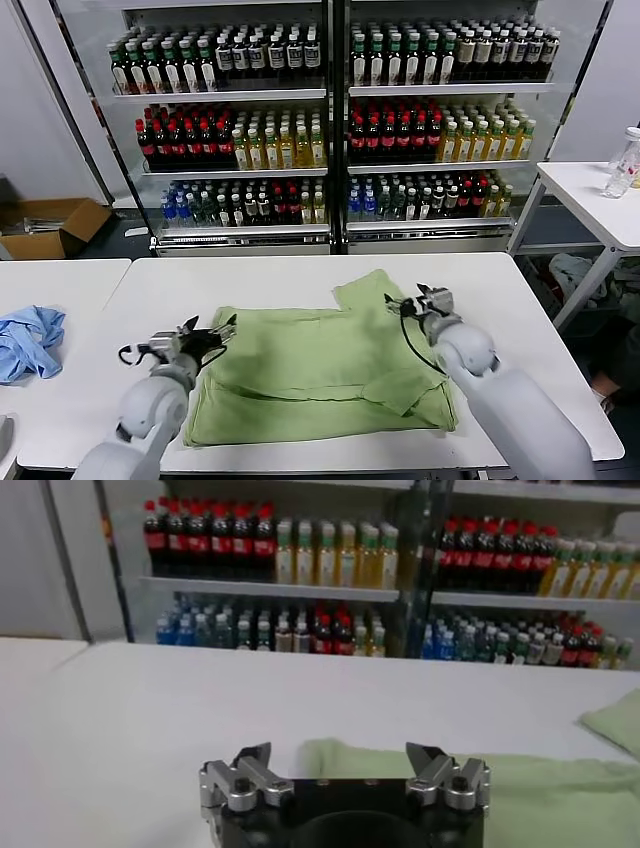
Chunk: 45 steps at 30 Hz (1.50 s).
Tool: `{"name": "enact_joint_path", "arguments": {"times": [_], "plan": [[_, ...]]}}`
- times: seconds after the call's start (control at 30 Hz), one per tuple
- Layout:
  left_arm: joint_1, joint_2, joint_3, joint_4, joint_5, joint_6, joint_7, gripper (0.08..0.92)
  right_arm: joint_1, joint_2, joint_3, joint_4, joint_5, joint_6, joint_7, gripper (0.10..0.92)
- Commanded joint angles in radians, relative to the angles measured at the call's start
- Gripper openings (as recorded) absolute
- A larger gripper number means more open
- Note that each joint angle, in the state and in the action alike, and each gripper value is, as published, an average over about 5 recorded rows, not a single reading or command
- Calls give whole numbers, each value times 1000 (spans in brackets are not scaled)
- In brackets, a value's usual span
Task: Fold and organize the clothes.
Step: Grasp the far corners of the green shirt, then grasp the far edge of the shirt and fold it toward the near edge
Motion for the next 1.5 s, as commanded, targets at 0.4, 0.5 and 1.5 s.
{"name": "enact_joint_path", "arguments": {"times": [0.4, 0.5, 1.5], "plan": [[-202, 15, 146, 253, -40, 6, -40, 796, 238, 197, -124, -454, -5, 9, -57, 819], [-186, 27, 148, 240, -47, 15, -40, 724, 238, 199, -122, -454, 10, -1, -60, 780], [65, 131, -63, -171, -150, -50, 12, 89, 43, 3, 59, 128, 22, -8, -35, 107]]}}
